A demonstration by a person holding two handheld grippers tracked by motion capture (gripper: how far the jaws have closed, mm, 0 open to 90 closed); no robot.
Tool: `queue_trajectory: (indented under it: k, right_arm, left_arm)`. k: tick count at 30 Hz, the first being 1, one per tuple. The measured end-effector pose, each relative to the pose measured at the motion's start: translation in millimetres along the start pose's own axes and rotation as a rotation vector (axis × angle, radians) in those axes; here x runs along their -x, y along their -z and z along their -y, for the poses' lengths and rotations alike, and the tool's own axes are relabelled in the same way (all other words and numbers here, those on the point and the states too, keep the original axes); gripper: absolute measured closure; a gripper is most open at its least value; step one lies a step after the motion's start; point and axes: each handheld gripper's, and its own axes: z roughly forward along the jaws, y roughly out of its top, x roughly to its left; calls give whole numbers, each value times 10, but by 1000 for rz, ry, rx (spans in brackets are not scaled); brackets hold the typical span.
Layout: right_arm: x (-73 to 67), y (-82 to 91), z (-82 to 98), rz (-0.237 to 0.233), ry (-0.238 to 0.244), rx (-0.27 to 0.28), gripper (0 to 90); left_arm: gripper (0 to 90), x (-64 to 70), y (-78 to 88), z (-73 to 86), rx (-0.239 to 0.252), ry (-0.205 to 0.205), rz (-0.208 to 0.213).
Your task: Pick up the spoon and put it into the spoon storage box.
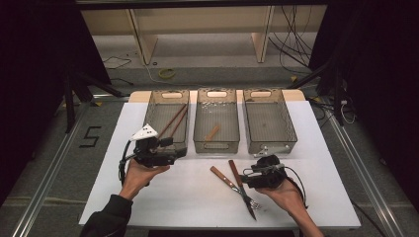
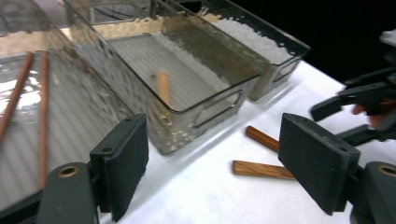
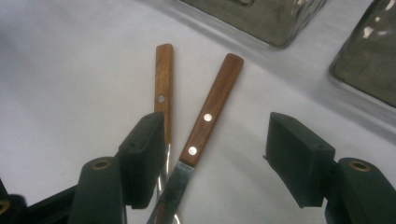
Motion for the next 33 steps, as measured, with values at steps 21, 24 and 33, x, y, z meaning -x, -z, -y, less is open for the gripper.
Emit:
queue_trajectory:
  k: [21,24,33]
  right_arm:
    - [-19,-239,-152,-28,1,-126,454]
    - [-9,-260,-159,-37,0,-136,455]
    - [0,-312,-185,-45,4,-165,469]
  left_arm:
    - [205,45,121,374,10,-10,1]
    - [203,42,121,416,3,-9,-2]
    - [197,90,119,512,-25,-24,-10]
